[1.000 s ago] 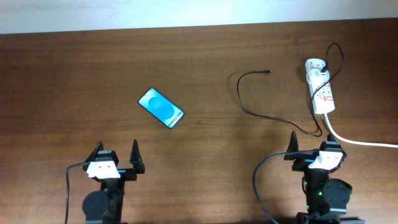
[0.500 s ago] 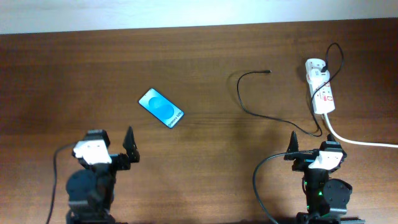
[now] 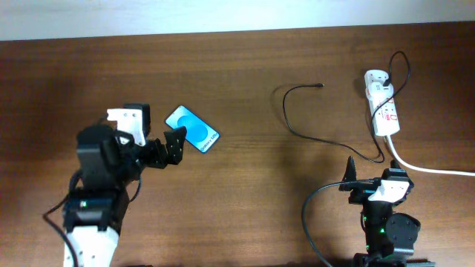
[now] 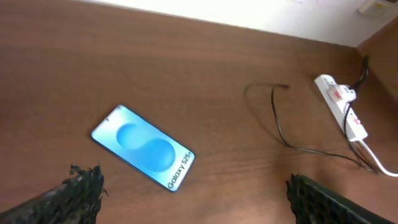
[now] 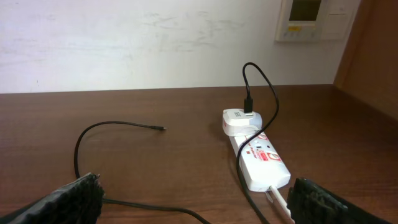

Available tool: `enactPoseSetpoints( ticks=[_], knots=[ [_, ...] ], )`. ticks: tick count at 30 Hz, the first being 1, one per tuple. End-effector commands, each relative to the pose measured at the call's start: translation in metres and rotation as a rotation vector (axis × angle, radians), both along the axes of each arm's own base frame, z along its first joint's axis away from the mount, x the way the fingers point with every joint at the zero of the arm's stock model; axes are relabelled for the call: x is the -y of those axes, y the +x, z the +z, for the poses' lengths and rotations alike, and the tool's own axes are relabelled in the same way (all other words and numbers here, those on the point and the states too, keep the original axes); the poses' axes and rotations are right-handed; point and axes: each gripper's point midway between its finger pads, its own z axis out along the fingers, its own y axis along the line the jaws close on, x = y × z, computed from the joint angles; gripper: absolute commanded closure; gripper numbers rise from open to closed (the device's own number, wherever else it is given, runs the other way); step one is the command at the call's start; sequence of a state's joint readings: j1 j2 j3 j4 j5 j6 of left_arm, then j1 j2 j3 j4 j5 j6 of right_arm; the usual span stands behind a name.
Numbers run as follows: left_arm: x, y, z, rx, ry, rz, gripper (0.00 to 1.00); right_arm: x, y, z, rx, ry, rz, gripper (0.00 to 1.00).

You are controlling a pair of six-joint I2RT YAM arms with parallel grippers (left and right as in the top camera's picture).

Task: Plug charger to phone and switch on socket
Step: 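Move the left gripper over the blue phone and lower onto it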

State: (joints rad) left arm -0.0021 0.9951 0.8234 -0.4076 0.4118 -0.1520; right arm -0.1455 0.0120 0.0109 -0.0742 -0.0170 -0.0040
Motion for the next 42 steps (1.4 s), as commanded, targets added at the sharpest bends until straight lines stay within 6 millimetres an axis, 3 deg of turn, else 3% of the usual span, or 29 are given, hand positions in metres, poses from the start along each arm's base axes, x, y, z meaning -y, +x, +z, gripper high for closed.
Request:
enactPoseSetpoints(
  ticks=[1, 6, 11, 13, 15, 22, 24, 26, 27, 29, 32, 35, 38, 42],
  knots=[
    [0.004, 0.017, 0.003, -0.086, -0.055, 0.0, 0.01, -0.001, 0.0, -0.003, -0.005, -0.002, 0.006, 0.01],
    [0.004, 0.053, 0.006, -0.2, -0.069, 0.02, 0.01, -0.001, 0.0, -0.003, -0.005, -0.002, 0.006, 0.01],
    [-0.004, 0.082, 0.009, -0.288, 0.112, 0.233, 0.01, -0.001, 0.0, -0.003, -0.005, -0.002, 0.006, 0.01],
    [0.005, 0.093, 0.014, -0.301, 0.109, 0.308, 0.01, -0.001, 0.0, -0.003, -0.005, -0.002, 0.006, 0.01],
    [0.018, 0.102, -0.003, -0.382, 0.008, 0.375, 0.01, -0.001, 0.0, -0.003, -0.005, -0.002, 0.006, 0.01],
    [0.028, 0.127, -0.075, -0.587, -0.088, 0.503, 0.01, -0.001, 0.0, -0.003, -0.005, -0.002, 0.006, 0.01],
    [0.041, 0.124, -0.091, -0.657, -0.123, 0.459, 0.01, -0.001, 0.0, -0.003, -0.005, -0.002, 0.006, 0.01],
    [0.046, 0.118, -0.095, -0.694, -0.132, 0.44, 0.01, -0.001, 0.0, -0.003, -0.005, -0.002, 0.006, 0.01],
    [0.058, 0.111, -0.094, -0.738, -0.174, 0.385, 0.01, -0.001, 0.0, -0.003, -0.005, -0.002, 0.006, 0.01],
    [0.056, 0.096, -0.102, -0.8, -0.152, 0.404, 0.01, -0.001, 0.0, -0.003, -0.005, -0.002, 0.006, 0.01],
    [0.058, 0.092, -0.098, -0.822, -0.162, 0.396, 0.01, -0.001, 0.0, -0.003, -0.005, -0.002, 0.006, 0.01],
    [0.042, 0.091, -0.084, -0.825, -0.128, 0.516, 0.0, -0.001, 0.0, -0.003, -0.005, -0.002, 0.006, 0.01],
    [0.035, 0.105, -0.053, -0.756, -0.136, 0.566, 0.0, -0.001, 0.0, -0.003, -0.005, -0.002, 0.006, 0.01],
    [0.037, 0.116, -0.046, -0.755, -0.15, 0.589, 0.0, -0.001, 0.0, -0.003, -0.005, -0.002, 0.006, 0.01]
  ],
)
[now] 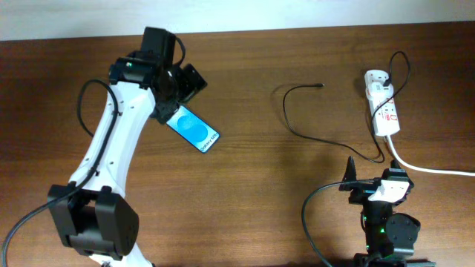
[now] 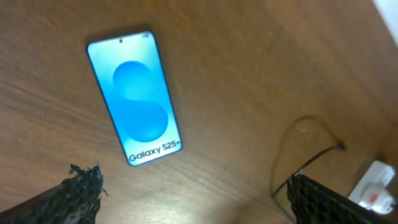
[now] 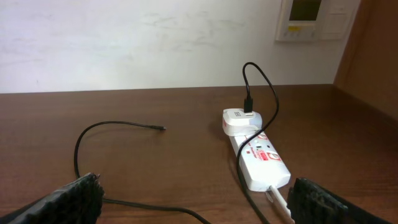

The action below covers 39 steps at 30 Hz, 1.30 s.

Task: Plug charger to phone and switch on socket
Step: 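Move the left gripper over the blue phone and lower onto it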

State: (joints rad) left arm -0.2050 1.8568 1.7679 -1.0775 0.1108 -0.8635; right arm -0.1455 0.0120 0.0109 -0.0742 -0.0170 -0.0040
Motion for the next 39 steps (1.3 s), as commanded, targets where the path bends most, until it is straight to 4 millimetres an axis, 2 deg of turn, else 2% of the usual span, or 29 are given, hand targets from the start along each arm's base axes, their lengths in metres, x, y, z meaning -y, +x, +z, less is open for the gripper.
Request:
enactPoseSetpoints(
  ticks=[1, 7, 11, 16, 19, 23, 28, 33, 39],
  knots=[
    [-0.001, 0.012, -0.002, -0.012, 0.014, 0.046, 0.0, -0.001, 0.0, -0.003, -0.005, -0.002, 0.006, 0.01],
    [0.003, 0.028, -0.037, -0.156, 0.048, 0.044, 0.0, -0.001, 0.0, -0.003, -0.005, -0.002, 0.006, 0.02],
    [0.001, 0.02, -0.067, -0.262, 0.072, 0.043, 0.01, -0.001, 0.0, -0.003, -0.005, -0.002, 0.006, 0.01],
    [0.001, 0.017, -0.069, -0.277, 0.077, 0.043, 0.01, -0.001, 0.0, -0.003, -0.005, -0.002, 0.006, 0.01],
    [-0.007, 0.014, -0.077, -0.308, 0.096, 0.171, 0.01, -0.001, 0.0, -0.003, -0.005, -0.002, 0.006, 0.01],
    [-0.009, 0.01, -0.087, -0.324, 0.108, 0.163, 0.02, -0.001, 0.0, -0.003, -0.005, -0.002, 0.006, 0.01],
    [-0.008, 0.011, -0.117, -0.356, 0.121, 0.136, 0.01, -0.001, 0.0, -0.003, -0.005, -0.002, 0.006, 0.01],
    [-0.005, 0.005, -0.164, -0.461, 0.118, 0.13, 0.01, -0.001, 0.0, -0.003, -0.005, -0.002, 0.006, 0.01],
    [-0.006, 0.002, -0.176, -0.487, 0.13, 0.131, 0.01, -0.001, 0.0, -0.003, -0.005, -0.002, 0.006, 0.01]
  ],
)
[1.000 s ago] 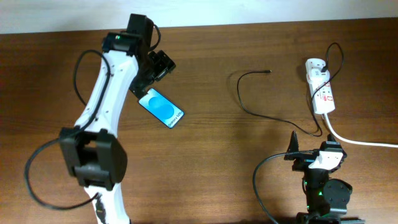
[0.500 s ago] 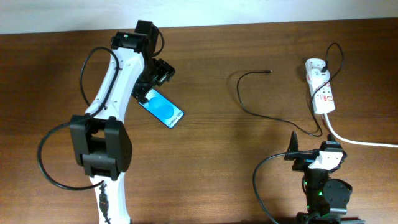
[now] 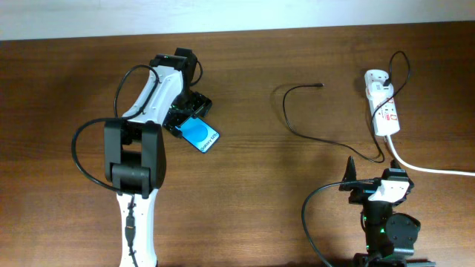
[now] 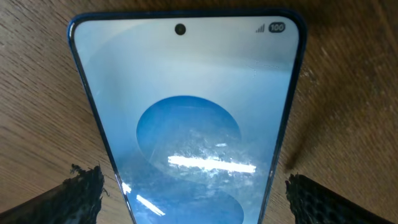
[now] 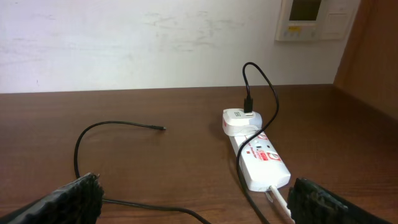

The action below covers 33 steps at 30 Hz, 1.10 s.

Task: Plug charger to phone and switch on socket
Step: 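Move the left gripper over the blue phone and lower onto it, then close the left gripper on the phone's long edges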

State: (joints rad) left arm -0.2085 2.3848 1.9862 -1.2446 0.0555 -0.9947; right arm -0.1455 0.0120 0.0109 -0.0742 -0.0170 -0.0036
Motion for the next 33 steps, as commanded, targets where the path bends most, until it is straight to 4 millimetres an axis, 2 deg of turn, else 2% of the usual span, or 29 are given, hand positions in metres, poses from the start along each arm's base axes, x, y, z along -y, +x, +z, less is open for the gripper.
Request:
enactPoseSetpoints(
  ticks=[1, 4, 6, 13, 22, 27, 33],
  knots=[
    [0.001, -0.003, -0.009, -0.025, -0.003, 0.001, 0.01, -0.001, 0.0, -0.003, -0.005, -0.003, 0.006, 0.01],
    [0.002, -0.009, -0.021, -0.062, -0.007, 0.001, 0.01, -0.001, 0.0, -0.003, -0.005, -0.003, 0.006, 0.01],
    [-0.001, -0.015, -0.023, -0.091, 0.007, 0.0, 0.01, -0.001, 0.0, -0.003, -0.005, -0.003, 0.006, 0.01],
    [-0.003, -0.016, -0.026, -0.095, 0.014, 0.017, 0.01, -0.001, 0.0, -0.003, -0.005, -0.003, 0.006, 0.01],
    [-0.002, -0.033, -0.052, -0.13, -0.005, 0.021, 0.01, -0.001, 0.0, -0.003, -0.005, -0.003, 0.006, 0.01],
    [-0.003, -0.037, -0.059, -0.139, -0.003, 0.021, 0.01, -0.001, 0.0, -0.003, -0.005, -0.003, 0.006, 0.01],
    [-0.004, -0.042, -0.062, -0.153, 0.003, 0.032, 0.09, -0.001, 0.0, -0.003, -0.005, -0.003, 0.006, 0.01]
  ],
)
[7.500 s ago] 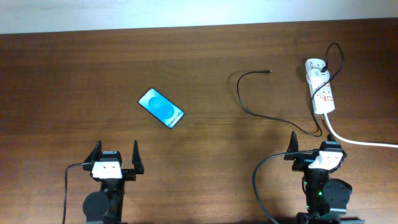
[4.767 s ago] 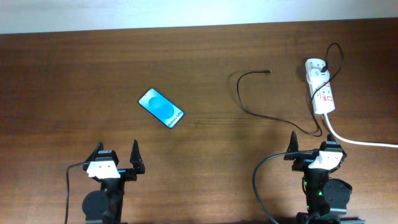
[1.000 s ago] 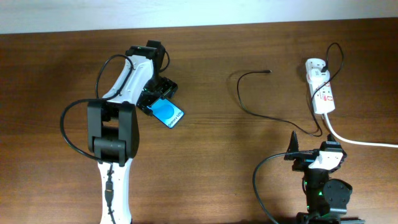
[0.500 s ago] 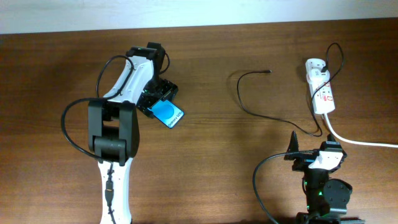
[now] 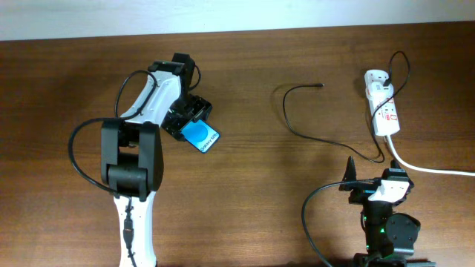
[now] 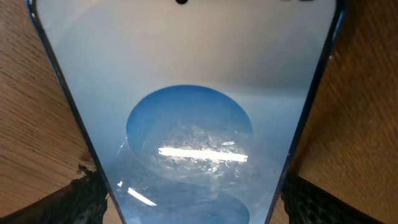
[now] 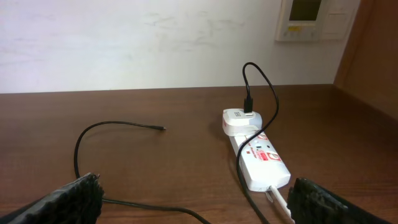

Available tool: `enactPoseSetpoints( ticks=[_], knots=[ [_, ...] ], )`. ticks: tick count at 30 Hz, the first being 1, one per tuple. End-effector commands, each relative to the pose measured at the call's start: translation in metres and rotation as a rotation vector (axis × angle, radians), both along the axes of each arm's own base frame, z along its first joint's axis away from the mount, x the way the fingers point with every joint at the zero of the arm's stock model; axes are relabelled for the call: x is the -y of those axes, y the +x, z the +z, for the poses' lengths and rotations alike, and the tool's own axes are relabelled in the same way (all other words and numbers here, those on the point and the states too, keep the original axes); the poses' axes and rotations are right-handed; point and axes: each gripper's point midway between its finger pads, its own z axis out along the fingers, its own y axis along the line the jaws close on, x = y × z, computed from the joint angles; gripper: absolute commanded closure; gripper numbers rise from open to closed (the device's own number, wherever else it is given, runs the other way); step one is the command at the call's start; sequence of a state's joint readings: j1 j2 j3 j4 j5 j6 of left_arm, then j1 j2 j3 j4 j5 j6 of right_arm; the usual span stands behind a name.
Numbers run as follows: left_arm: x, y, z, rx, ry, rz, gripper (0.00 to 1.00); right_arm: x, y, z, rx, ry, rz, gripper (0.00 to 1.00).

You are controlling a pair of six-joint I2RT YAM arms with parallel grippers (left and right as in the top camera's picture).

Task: Plug charger to phone and switch on socket
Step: 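Close the left gripper on the phone's long edges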

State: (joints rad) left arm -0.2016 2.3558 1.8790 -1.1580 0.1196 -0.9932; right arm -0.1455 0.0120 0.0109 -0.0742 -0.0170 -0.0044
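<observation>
The blue-screened phone [image 6: 186, 93] fills the left wrist view. It lies flat on the brown table [image 5: 252, 193], left of centre. My left gripper [image 6: 196, 202] is down over the phone's upper end, one finger against each long edge, shut on it. From overhead only the phone's lower end [image 5: 204, 139] shows past the left gripper [image 5: 187, 117]. The black charger cable [image 5: 293, 119] curls at centre right, its free plug tip [image 5: 320, 86] lying bare. The cable runs to the adapter [image 7: 241, 120] in the white power strip [image 7: 261, 162]. My right gripper [image 7: 193, 205] rests open, facing the strip.
The strip's white mains lead [image 5: 430, 169] runs off the right edge. A wall with a control panel [image 7: 314, 18] stands behind the table. The right arm base [image 5: 386, 222] sits at the front right.
My left gripper has come lower onto the phone, and its fingers now sit against the phone's long edges. The phone, cable and right arm have not moved.
My left gripper first stood open near the front left, short of the phone. Then it hung open high above the phone's far end. Then it was close over the screen, and now it grips the phone's sides. The right arm stayed parked throughout.
</observation>
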Motion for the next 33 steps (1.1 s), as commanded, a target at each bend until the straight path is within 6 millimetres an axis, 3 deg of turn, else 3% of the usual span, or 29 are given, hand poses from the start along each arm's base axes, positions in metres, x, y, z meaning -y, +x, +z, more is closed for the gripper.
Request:
enactPoseSetpoints(
  ticks=[1, 6, 8, 14, 26, 33],
  knots=[
    [-0.0107, -0.0353, -0.0505, -0.154, 0.071, 0.038, 0.1, -0.001, 0.0, -0.0026, -0.005, -0.002, 0.006, 0.01],
    [-0.0108, -0.0369, -0.056, -0.153, 0.072, 0.059, 0.17, -0.001, 0.0, -0.0026, -0.005, -0.002, 0.006, 0.01],
    [-0.0109, -0.0372, -0.0566, -0.153, 0.072, 0.059, 0.29, -0.001, 0.0, -0.0026, -0.005, -0.002, 0.006, 0.01],
    [-0.0105, -0.0355, -0.057, -0.145, 0.071, 0.058, 0.37, -0.001, 0.0, -0.0026, -0.005, -0.002, 0.006, 0.01],
    [-0.0114, -0.0407, -0.0558, -0.165, 0.069, 0.023, 0.32, -0.001, 0.0, -0.0026, -0.005, -0.002, 0.006, 0.01],
    [-0.0077, -0.0412, -0.0553, -0.169, 0.046, 0.019, 0.37, -0.001, 0.0, -0.0026, -0.005, -0.002, 0.006, 0.01]
  ],
)
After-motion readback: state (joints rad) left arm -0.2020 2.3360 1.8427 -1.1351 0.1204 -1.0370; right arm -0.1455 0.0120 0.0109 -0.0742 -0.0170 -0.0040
